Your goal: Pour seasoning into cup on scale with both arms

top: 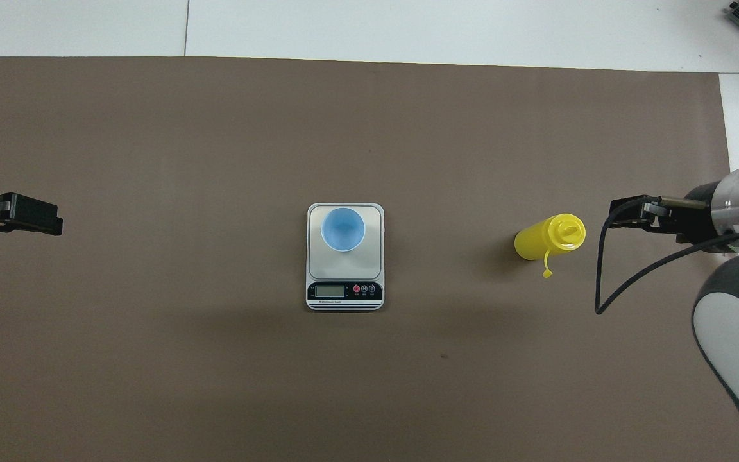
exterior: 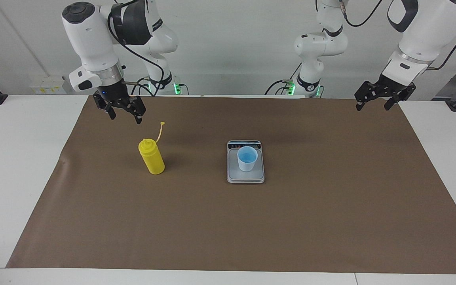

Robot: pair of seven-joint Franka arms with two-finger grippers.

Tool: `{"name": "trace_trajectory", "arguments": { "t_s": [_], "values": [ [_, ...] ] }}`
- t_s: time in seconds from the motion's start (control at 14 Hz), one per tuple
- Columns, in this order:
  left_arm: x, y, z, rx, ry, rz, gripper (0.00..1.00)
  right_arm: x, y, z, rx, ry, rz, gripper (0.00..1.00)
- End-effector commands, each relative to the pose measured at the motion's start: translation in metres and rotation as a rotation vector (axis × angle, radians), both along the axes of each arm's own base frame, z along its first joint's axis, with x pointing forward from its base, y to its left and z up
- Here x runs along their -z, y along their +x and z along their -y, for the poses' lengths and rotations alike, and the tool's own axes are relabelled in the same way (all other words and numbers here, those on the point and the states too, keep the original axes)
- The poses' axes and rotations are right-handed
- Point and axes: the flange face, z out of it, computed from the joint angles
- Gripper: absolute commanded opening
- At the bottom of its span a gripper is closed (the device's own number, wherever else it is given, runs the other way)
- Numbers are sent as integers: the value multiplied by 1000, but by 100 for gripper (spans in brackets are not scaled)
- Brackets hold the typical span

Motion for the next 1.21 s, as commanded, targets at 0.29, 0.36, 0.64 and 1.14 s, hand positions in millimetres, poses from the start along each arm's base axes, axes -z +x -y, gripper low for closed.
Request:
{"name": "trace_trajectory", "arguments": {
  "t_s": [0.29,0.36,0.64,1.14],
  "values": [
    [-3,-6,-3,1,-6,-2,100,-7,14,-24,-77,-50,-3,100],
    [-3,-6,-3,1,-6,-2,100,-6,13,-22,-82,-66,-15,100],
    [-3,-6,-3,1,-6,-2,100,-7,7,-42,-117,-71,-30,100],
    [-3,-6,-3,1,-6,-2,100,-6,0,-51,-134,-81,-67,100]
  ]
}}
